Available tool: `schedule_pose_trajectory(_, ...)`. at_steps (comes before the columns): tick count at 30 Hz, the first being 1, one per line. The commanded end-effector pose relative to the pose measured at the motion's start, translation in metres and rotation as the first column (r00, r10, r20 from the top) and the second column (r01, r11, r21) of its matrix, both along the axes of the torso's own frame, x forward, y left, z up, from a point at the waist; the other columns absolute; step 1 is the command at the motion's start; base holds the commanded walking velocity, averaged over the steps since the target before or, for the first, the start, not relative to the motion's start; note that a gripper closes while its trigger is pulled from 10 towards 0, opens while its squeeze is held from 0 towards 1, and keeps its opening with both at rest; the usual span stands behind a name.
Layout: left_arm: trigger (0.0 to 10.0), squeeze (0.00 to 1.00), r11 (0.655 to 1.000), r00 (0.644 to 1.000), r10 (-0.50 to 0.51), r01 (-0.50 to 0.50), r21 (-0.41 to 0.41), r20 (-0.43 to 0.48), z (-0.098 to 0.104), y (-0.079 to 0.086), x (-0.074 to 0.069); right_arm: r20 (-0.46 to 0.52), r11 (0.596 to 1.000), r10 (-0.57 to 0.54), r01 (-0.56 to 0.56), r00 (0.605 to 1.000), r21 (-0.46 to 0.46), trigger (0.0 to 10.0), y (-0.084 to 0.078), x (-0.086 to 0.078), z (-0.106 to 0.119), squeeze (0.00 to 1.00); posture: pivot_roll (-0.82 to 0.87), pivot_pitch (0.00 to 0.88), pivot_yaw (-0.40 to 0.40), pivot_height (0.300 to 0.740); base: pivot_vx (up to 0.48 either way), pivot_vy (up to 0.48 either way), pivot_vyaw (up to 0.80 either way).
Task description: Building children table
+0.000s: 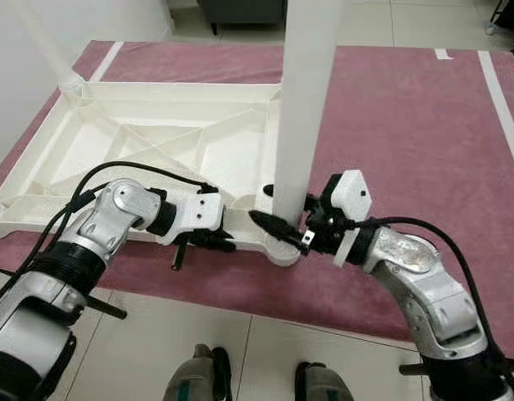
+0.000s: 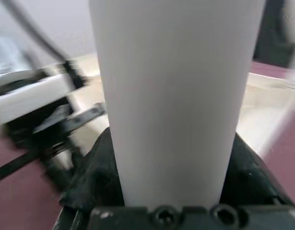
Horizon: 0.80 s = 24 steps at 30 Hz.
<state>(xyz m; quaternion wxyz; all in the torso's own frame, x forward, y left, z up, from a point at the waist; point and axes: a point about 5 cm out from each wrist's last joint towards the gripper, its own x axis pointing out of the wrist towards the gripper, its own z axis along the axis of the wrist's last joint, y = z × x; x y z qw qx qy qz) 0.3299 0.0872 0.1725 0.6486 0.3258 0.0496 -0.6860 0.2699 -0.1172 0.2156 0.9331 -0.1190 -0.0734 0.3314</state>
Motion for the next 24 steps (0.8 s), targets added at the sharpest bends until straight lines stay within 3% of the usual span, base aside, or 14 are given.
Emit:
schedule_pose_trajectory(1, 0.0, 0.0, 0.99, 0.996, 0.022, -0.009, -0.14, 0.09, 0.024, -0.025, 0.008, -0.2, 0.946, -0.323, 0.312, 0.925, -0.081, 0.0, -0.017, 0.016, -0.044, 0.0, -0.08, 0.184, 0.146, 0.74, 0.0, 0.0, 0.0)
schedule_pose_trajectory(3, 0.0, 0.0, 0.99, 0.996, 0.022, -0.009, -0.14, 0.09, 0.024, -0.025, 0.008, -0.2, 0.946, -0.323, 0.312, 0.925, -0.081, 0.0, -0.017, 0.016, -0.044, 0.0, -0.08, 0.184, 0.146, 0.74, 0.0, 0.0, 0.0)
schedule_pose_trajectory(4, 0.0, 0.0, 0.988, 0.994, 0.043, -0.027, -0.154, 0.098, 0.026, -0.03, 0.011, -0.216, 0.914, -0.405, 0.397, 0.888, -0.081, 0.0, -0.021, 0.019, -0.047, 0.0, -0.08, 0.184, 0.146, 0.74, 0.0, 0.0, 0.0)
schedule_pose_trajectory(6, 0.0, 0.0, 0.981, 0.991, 0.071, -0.049, -0.185, 0.111, 0.031, -0.046, 0.016, -0.24, 0.792, -0.602, 0.606, 0.761, -0.066, 0.0, -0.031, 0.019, -0.051, 0.0, -0.08, 0.186, 0.146, 0.74, 0.0, 0.0, 0.0)
schedule_pose_trajectory(8, 0.0, 0.0, 0.981, 0.991, 0.071, -0.049, -0.185, 0.111, 0.031, -0.046, 0.016, -0.24, 0.792, -0.602, 0.606, 0.761, -0.066, 0.0, -0.031, 0.019, -0.051, 0.0, -0.08, 0.186, 0.146, 0.74, 0.0, 0.0, 0.0)
schedule_pose_trajectory(10, 0.0, 0.0, 0.978, 0.99, 0.083, -0.058, -0.203, 0.115, 0.034, -0.059, 0.018, -0.247, 0.681, -0.716, 0.731, 0.653, -0.043, 0.0, -0.034, 0.013, -0.055, 0.0, -0.09, 0.191, 0.152, 0.74, 0.0, 0.0, 0.0)
schedule_pose_trajectory(12, 0.0, 0.0, 0.977, 0.99, 0.084, -0.059, -0.204, 0.115, 0.035, -0.062, 0.018, -0.246, 0.658, -0.735, 0.753, 0.632, -0.033, 0.0, -0.032, 0.011, -0.056, 0.0, -0.09, 0.191, 0.152, 0.74, 0.0, 0.0, 0.0)
schedule_pose_trajectory(16, 0.0, 0.0, 0.978, 0.991, 0.075, -0.052, -0.2, 0.109, 0.035, -0.063, 0.018, -0.21, 0.689, -0.703, 0.724, 0.68, 0.038, 0.0, -0.024, 0.01, -0.048, 0.0, -0.09, 0.191, 0.157, 0.74, 0.0, 0.0, 0.0)
schedule_pose_trajectory(17, 0.0, 0.0, 0.979, 0.992, 0.071, -0.049, -0.197, 0.105, 0.034, -0.06, 0.018, -0.177, 0.725, -0.666, 0.685, 0.724, 0.071, 10.0, -0.019, 0.011, -0.041, 0.0, -0.09, 0.191, 0.16, 0.74, 0.0, 0.0, 0.0)
schedule_pose_trajectory(18, 0.0, 0.0, 0.98, 0.992, 0.067, -0.047, -0.193, 0.102, 0.033, -0.058, 0.018, -0.14, 0.755, -0.635, 0.648, 0.76, 0.096, 10.0, -0.016, 0.011, -0.035, 0.0, -0.09, 0.191, 0.159, 0.74, 0.0, 0.0, 0.0)
schedule_pose_trajectory(19, 0.0, 0.0, 0.981, 0.993, 0.068, -0.048, -0.189, 0.101, 0.032, -0.057, 0.018, -0.099, 0.786, -0.596, 0.604, 0.797, 0.129, 10.0, -0.013, 0.013, -0.027, 1.0, -0.09, 0.189, 0.159, 0.74, 0.0, 0.0, 0.0)
schedule_pose_trajectory(20, 0.0, 0.0, 0.981, 0.993, 0.068, -0.048, -0.187, 0.101, 0.031, -0.055, 0.018, -0.061, 0.824, -0.54, 0.542, 0.839, 0.167, 10.0, -0.011, 0.014, -0.018, 1.0, -0.08, 0.189, 0.158, 0.74, 0.0, 0.0, 0.0)
schedule_pose_trajectory(23, 0.0, 0.0, 0.981, 0.993, 0.068, -0.048, -0.185, 0.101, 0.03, -0.054, 0.018, -0.038, 0.844, -0.504, 0.502, 0.863, 0.191, 10.0, -0.009, 0.014, -0.011, 1.0, -0.08, 0.189, 0.158, 0.74, 0.0, 0.0, 0.0)
schedule_pose_trajectory(24, 0.0, 0.0, 0.982, 0.993, 0.064, -0.045, -0.183, 0.101, 0.03, -0.053, 0.018, 0.014, 0.882, -0.432, 0.42, 0.902, 0.213, 10.0, -0.006, 0.013, 0.002, 0.55, -0.08, 0.187, 0.157, 0.74, 0.0, 0.0, 0.0)
